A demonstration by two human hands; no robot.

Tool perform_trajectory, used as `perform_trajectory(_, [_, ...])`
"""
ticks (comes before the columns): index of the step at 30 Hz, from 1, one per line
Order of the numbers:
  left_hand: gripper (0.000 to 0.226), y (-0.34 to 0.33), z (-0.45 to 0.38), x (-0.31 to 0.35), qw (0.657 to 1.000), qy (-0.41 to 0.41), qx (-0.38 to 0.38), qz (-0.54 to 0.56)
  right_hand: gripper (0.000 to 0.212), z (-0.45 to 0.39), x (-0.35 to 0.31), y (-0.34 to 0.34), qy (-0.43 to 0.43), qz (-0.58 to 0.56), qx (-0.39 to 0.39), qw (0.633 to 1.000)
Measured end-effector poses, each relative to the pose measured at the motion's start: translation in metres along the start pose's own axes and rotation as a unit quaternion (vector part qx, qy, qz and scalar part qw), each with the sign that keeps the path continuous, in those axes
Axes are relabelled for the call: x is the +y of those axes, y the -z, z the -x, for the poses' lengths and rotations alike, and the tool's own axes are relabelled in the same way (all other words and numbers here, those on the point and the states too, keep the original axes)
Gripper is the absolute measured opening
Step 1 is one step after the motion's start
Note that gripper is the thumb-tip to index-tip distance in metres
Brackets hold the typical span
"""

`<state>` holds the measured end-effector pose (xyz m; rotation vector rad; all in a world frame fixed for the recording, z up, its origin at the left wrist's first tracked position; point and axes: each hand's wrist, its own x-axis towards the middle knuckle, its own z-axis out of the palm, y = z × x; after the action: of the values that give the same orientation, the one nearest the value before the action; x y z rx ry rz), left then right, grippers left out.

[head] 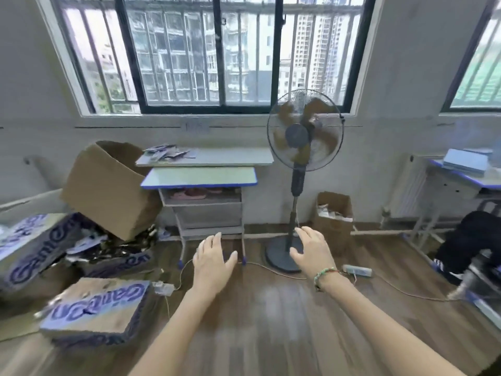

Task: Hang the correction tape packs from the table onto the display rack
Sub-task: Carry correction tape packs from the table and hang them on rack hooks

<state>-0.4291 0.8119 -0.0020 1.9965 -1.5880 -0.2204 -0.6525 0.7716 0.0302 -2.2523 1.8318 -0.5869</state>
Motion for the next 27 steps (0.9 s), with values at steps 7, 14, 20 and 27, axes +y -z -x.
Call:
perform_trajectory(7, [0.066, -0.004, -0.122, -0.016, 0.998, 0.052, 0.037, -0.009, 0.056, -0.145, -0.020, -0.029, 0.068, -0.011, -0.027, 0.997])
perform_trajectory(14, [0.066, -0.013, -0.211, -0.046, 0.993, 0.103, 0.051, -0.030, 0.057, -0.256, -0.035, -0.061, 0.100, -0.024, -0.057, 0.993])
perform_trajectory(20, [0.067, -0.033, -0.288, -0.073, 0.990, 0.133, 0.041, -0.025, 0.058, -0.339, -0.045, -0.100, 0.094, -0.039, -0.090, 0.991])
perform_trajectory(27, [0.066, -0.034, -0.410, -0.122, 0.989, 0.134, 0.064, -0.004, 0.055, -0.457, -0.084, -0.148, 0.102, -0.021, -0.092, 0.990])
